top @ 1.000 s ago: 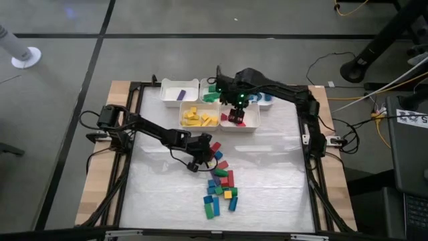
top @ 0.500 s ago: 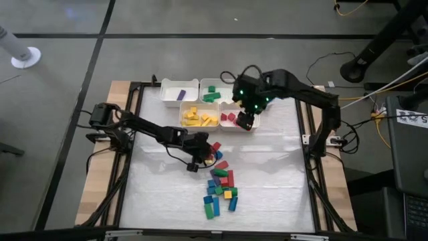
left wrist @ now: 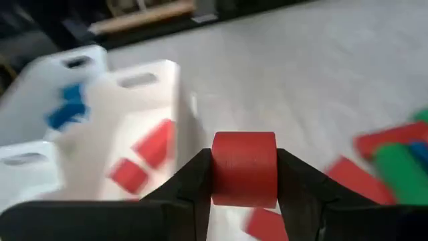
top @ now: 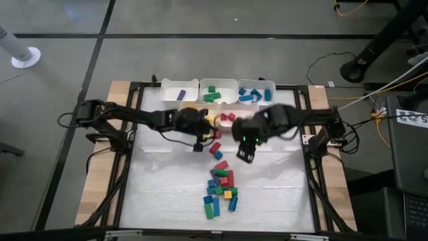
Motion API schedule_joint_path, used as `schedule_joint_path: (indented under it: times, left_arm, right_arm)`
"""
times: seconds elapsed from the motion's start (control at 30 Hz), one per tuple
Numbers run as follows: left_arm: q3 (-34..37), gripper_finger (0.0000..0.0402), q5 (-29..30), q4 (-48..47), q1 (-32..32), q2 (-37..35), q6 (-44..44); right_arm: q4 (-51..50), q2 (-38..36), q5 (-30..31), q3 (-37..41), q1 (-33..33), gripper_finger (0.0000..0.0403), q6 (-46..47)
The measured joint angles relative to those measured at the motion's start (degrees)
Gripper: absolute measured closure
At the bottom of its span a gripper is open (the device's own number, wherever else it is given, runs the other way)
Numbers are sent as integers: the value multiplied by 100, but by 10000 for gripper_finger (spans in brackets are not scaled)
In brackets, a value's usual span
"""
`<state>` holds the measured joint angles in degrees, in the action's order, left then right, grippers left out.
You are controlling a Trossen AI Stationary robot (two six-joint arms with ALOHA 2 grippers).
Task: Sort blocks
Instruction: Put the red block into the bottom right bin, then put the yellow block into the bottom left bin
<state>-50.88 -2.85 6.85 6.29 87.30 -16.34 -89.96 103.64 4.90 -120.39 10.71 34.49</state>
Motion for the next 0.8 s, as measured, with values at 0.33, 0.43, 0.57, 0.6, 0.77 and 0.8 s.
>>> schedule_joint_path:
  times: [0.33,0.43,0.57,0.6,0.77,0.8]
  left_arm:
    - [1,273,4,1691,675,657,-964]
    - [1,262,12,2091,771,1007,-972]
    - [1,242,298,2324,819,1277,-1055]
    - [-16,236,388,2325,829,1290,-1059]
    - [-129,205,455,2335,879,1290,-1080]
    - [-157,199,455,2334,884,1290,-1079]
  right_arm:
    - [944,6,69,1201,826,171,1222]
    - [1706,6,53,1544,929,171,1356]
    - [2564,9,-107,1870,1029,171,1362]
    - [2754,9,-142,1939,1052,171,1366]
    - [3430,13,-190,2178,1167,171,1356]
    - [3505,35,-196,2200,1210,171,1350]
